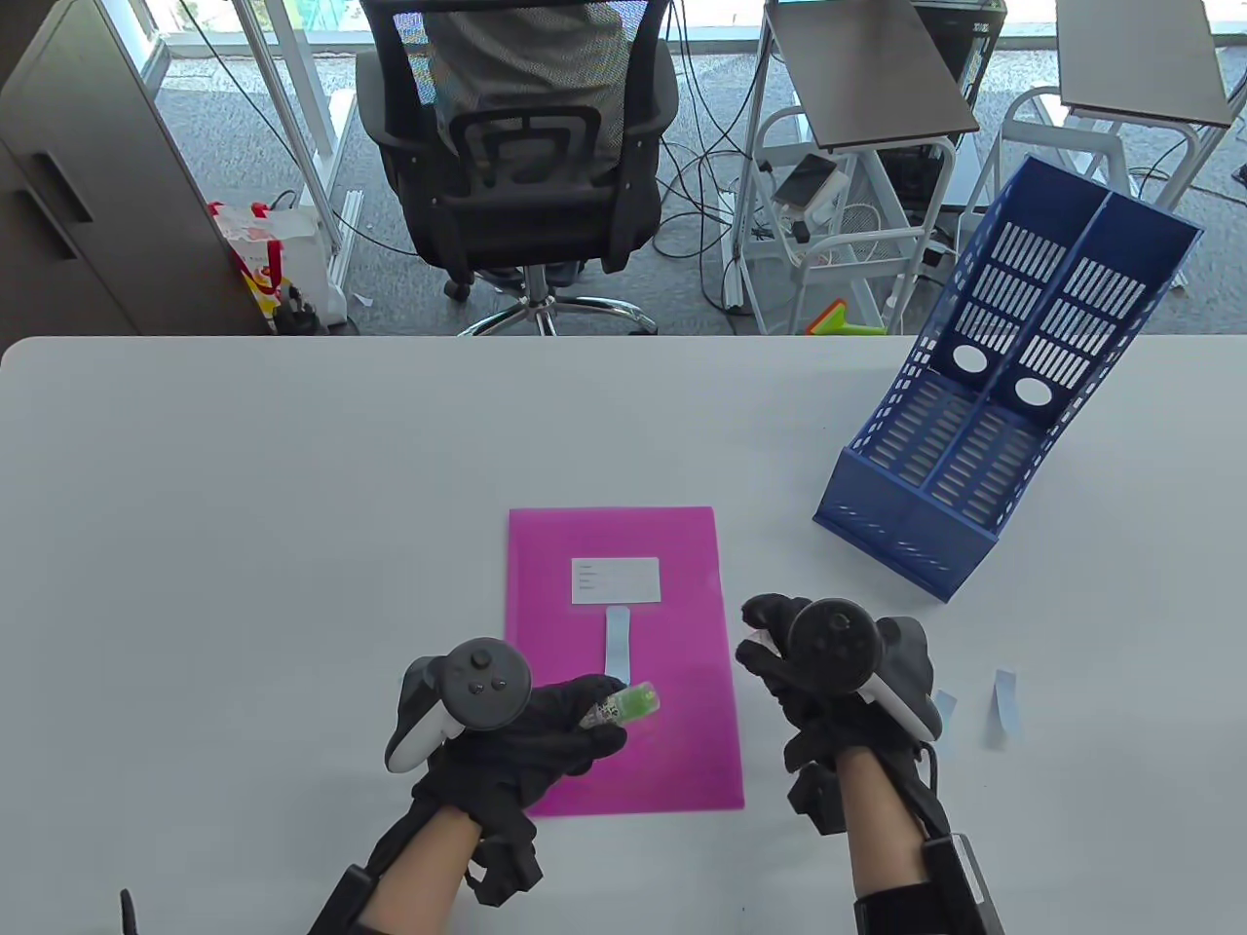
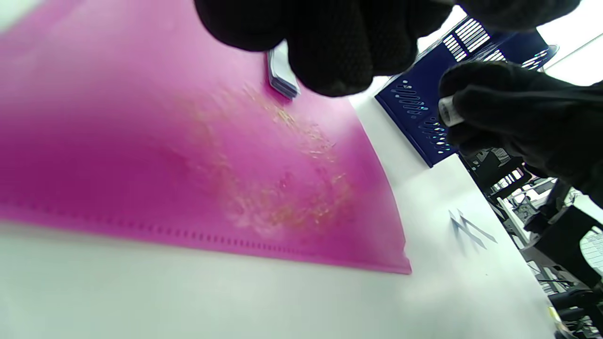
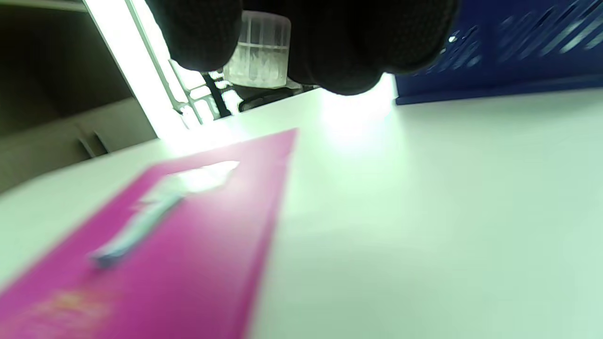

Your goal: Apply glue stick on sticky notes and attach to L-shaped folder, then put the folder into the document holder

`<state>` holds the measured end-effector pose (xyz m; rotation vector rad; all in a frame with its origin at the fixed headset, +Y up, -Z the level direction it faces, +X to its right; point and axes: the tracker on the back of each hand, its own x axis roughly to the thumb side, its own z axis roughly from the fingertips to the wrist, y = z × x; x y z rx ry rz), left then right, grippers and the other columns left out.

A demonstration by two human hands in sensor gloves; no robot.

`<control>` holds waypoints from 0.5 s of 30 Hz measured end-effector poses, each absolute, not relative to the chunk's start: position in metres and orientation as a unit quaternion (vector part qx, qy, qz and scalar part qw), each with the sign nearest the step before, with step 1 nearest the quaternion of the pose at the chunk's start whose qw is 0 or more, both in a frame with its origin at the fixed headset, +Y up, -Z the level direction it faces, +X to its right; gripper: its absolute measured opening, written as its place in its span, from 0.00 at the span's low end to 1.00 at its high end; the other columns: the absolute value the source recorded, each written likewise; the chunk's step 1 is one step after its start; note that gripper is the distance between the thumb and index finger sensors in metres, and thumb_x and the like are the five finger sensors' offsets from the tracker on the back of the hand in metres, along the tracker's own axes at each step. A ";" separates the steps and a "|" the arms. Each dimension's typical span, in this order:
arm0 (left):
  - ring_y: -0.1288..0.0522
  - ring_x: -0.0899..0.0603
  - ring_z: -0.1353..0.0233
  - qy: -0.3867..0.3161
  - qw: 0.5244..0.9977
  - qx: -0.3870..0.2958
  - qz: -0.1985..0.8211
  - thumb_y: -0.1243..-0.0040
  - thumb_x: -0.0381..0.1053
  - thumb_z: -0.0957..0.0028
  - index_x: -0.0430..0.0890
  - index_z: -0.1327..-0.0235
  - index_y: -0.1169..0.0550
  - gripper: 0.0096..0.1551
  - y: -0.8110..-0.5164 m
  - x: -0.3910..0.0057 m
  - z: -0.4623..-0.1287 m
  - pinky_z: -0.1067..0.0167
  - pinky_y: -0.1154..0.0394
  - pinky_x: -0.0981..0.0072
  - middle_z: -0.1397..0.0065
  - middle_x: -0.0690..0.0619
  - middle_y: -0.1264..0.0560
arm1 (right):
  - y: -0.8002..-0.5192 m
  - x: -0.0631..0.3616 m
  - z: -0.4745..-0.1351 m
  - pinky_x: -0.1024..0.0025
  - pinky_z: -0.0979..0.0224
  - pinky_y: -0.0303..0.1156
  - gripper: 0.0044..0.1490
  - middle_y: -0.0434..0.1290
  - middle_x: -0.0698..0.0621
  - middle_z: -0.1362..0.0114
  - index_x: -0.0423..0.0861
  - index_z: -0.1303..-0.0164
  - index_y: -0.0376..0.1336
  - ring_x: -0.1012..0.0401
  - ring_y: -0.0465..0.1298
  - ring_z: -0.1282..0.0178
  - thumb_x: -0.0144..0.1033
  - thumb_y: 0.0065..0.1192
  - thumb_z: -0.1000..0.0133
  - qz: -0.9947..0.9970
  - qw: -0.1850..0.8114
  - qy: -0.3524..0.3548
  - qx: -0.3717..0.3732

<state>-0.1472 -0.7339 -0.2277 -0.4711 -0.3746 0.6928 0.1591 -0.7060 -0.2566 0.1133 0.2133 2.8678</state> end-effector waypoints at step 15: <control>0.17 0.59 0.58 -0.153 0.945 -0.155 0.244 0.42 0.62 0.49 0.63 0.35 0.41 0.31 -0.724 -0.156 -0.225 0.55 0.20 0.71 0.45 0.65 0.22 | -0.750 0.175 -0.267 0.55 0.34 0.73 0.33 0.74 0.44 0.32 0.44 0.29 0.63 0.53 0.77 0.41 0.48 0.62 0.41 0.990 -0.083 0.112 -0.010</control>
